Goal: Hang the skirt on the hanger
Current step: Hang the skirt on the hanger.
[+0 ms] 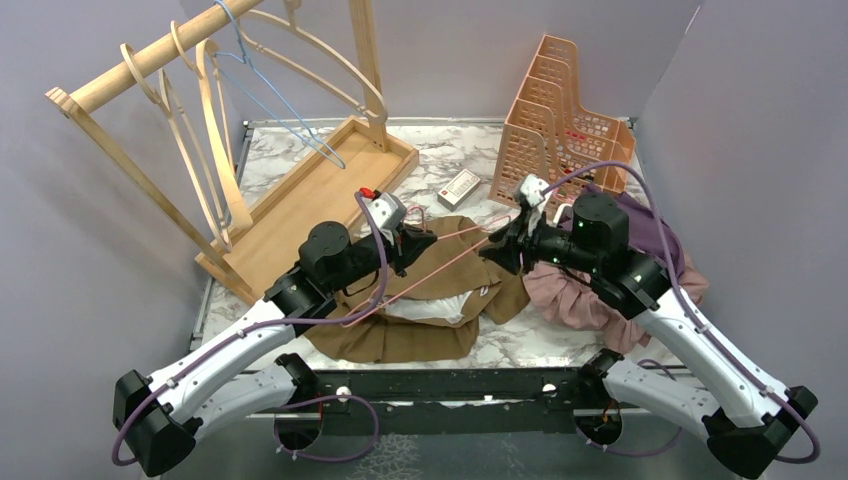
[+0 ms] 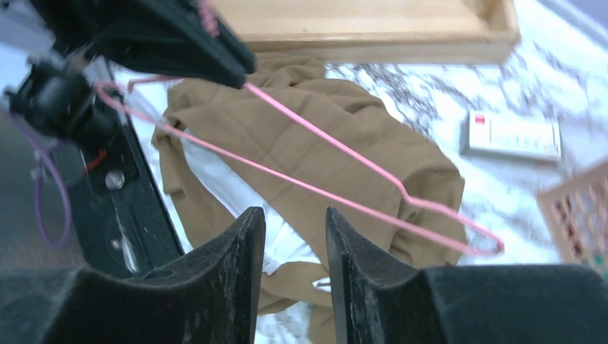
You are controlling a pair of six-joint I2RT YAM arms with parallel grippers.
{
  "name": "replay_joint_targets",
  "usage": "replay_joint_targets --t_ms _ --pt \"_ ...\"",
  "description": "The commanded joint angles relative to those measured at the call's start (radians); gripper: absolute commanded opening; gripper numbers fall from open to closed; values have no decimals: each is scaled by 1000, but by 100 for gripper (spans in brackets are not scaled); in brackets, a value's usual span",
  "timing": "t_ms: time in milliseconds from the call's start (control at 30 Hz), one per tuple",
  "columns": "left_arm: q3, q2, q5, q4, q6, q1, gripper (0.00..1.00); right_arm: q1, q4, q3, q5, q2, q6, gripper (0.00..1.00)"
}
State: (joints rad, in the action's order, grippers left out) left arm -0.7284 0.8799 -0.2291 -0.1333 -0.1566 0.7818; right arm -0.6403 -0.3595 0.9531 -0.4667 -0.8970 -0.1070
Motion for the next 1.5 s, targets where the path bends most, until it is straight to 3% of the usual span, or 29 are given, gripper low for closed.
replay_joint_targets --t_ms 0,267,433,667,900,1067,1333,1467 --pt "-12 1 114 -31 -16 0 0 -2 -162 75 293 15 302 39" --pt "-37 20 246 -1 -76 0 0 -2 -407 42 365 -62 410 37" --pt "-46 23 267 8 -96 0 0 -38 -398 14 406 -160 421 33" --pt "-93 35 304 69 -107 0 0 -215 -440 73 644 -347 507 44" --pt "-82 33 320 89 -118 0 0 -301 -342 21 752 -407 584 46" --pt "-67 43 312 92 -122 0 0 -306 -243 -28 762 -428 601 41" --pt "-56 46 312 96 -121 0 0 -306 -229 -36 799 -484 612 33" --pt "-51 45 316 98 -121 0 0 -306 -243 -18 844 -497 626 22"
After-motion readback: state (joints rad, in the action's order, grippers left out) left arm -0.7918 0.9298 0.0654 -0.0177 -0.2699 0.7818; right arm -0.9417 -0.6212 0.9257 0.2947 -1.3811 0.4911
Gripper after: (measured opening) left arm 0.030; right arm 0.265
